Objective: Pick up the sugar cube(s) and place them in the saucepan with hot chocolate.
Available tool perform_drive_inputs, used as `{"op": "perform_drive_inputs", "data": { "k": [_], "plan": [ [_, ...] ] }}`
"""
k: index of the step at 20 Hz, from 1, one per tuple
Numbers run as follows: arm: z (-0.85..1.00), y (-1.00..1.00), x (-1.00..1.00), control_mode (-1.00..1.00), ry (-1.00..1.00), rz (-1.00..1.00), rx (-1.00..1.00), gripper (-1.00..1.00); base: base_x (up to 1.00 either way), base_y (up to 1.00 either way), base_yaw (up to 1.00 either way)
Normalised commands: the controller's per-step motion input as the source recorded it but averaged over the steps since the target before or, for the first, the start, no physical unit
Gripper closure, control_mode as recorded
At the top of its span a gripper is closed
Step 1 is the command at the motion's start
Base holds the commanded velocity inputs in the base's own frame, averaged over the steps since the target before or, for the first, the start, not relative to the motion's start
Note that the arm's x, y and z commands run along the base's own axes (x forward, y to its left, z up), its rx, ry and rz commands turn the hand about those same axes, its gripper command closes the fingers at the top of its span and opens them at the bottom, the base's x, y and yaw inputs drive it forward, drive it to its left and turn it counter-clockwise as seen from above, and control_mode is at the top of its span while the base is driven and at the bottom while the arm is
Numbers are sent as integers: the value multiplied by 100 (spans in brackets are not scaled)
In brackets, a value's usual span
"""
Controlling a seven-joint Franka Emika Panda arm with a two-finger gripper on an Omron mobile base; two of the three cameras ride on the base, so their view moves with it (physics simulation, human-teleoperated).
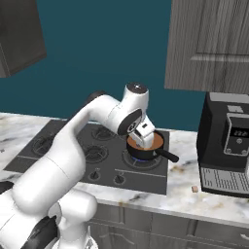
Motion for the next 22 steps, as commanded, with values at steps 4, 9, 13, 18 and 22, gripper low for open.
{"op": "perform_drive_inputs", "data": {
  "k": [4,9,13,18,22],
  "plan": [
    [-8,-88,-13,-100,1,-16,1,-100,0,0,0],
    [-4,-64,-29,-100,1,-2,-4,-100,0,0,0],
    [-38,-44,-7,-100,15,0,-17,-100,0,0,0],
    [-45,-38,0,-100,18,0,-17,-100,0,0,0],
    [-52,-36,0,-100,7,0,-4,-100,0,0,0]
  ]
}}
